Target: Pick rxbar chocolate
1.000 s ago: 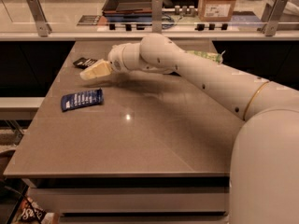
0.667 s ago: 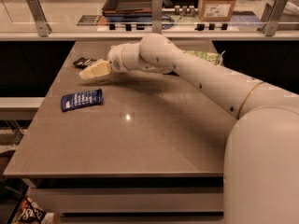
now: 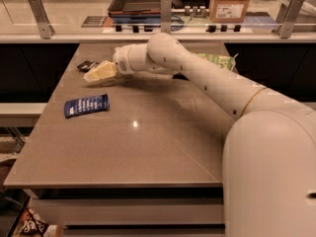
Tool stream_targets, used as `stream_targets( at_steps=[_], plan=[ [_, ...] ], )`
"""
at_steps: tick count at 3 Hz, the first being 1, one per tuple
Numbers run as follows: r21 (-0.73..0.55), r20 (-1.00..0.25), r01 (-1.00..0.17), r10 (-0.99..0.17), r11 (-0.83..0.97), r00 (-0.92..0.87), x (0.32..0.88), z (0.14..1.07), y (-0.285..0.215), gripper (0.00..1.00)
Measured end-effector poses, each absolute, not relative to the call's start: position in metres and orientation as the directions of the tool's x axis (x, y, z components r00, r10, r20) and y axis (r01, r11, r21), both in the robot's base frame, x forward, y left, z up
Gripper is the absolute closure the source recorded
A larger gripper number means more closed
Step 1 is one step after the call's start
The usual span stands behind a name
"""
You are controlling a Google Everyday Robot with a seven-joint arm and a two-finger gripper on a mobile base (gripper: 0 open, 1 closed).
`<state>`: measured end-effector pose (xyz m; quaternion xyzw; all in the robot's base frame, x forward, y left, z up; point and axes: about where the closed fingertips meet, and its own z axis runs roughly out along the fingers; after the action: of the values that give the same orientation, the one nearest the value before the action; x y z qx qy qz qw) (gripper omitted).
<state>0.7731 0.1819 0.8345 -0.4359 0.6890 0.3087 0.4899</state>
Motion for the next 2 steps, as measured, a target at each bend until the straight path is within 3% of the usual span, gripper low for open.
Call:
stream_targets(
  at_steps=[2],
  plan=[
    [-0.026,-0.929,-0.882,-0.338,0.470,-0.153,0.7718,0.8198,0.1796,0.00]
  ],
)
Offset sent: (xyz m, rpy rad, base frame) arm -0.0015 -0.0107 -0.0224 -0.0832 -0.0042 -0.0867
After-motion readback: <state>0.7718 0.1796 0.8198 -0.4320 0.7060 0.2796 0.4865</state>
